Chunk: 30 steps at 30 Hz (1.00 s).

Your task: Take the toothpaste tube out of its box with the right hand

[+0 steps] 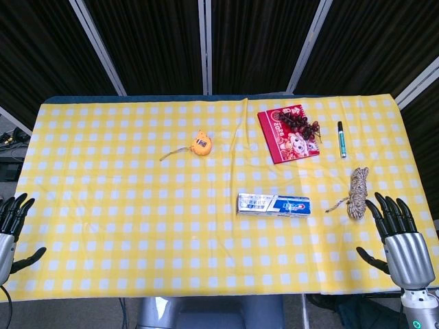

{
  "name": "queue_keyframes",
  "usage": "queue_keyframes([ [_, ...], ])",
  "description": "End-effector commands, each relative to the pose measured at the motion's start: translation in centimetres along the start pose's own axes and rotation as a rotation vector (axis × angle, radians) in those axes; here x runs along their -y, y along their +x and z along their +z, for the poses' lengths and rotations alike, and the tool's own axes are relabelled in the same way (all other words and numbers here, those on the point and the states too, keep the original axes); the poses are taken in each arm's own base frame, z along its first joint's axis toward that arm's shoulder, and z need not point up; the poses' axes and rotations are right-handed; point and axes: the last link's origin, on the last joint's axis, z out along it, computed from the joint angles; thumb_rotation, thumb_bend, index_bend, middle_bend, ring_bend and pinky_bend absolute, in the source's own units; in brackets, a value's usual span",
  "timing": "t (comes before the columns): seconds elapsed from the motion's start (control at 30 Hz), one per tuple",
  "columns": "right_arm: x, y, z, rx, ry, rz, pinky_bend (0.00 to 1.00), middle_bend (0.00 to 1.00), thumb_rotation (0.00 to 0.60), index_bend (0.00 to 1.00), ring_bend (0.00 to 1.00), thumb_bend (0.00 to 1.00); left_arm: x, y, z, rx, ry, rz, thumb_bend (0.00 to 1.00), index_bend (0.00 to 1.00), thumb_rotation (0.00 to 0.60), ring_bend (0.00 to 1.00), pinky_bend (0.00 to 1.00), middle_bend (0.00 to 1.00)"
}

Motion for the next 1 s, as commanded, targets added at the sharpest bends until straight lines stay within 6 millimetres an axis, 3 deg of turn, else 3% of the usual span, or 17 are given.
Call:
queue_keyframes([
  [0.03, 0.0, 0.0, 0.0, 0.003, -0.002, 0.000, 0.00, 0.00, 0.600, 0.00, 0.00, 0.00, 0.0, 0.0, 0.0, 0.003, 0.002, -0.003, 0.00, 0.00, 0.600, 0.00, 0.00, 0.00],
  [0.33, -0.3, -1.4, 1.3, 0.076, 0.001, 0.011, 0.00, 0.00, 0.600, 0.00, 0.00, 0.00, 0.1, 0.0, 0.1, 0.006, 0.003, -0.007, 0.00, 0.00, 0.600, 0.00, 0.00, 0.00],
  [0.7, 2.2, -6.6, 11.3, 0.339, 0.174, 0.047, 0.00, 0.04, 0.600, 0.04, 0.00, 0.00, 0.4, -1.2, 1.7, 0.047, 0.043, 0.022, 0.00, 0.00, 0.600, 0.00, 0.00, 0.00],
  [0.87, 4.4, -9.3, 14.1, 0.447, 0.204, 0.018, 0.13, 0.18, 0.600, 0.12, 0.08, 0.00, 0.7, -2.0, 2.6, 0.073, 0.070, 0.037, 0.00, 0.00, 0.600, 0.00, 0.00, 0.00],
  [1.0, 6.3, -11.5, 15.7, 0.486, 0.210, 0.030, 0.20, 0.22, 0.600, 0.14, 0.15, 0.00, 0.9, -2.4, 3.0, 0.089, 0.089, 0.045, 0.00, 0.00, 0.600, 0.00, 0.00, 0.00],
])
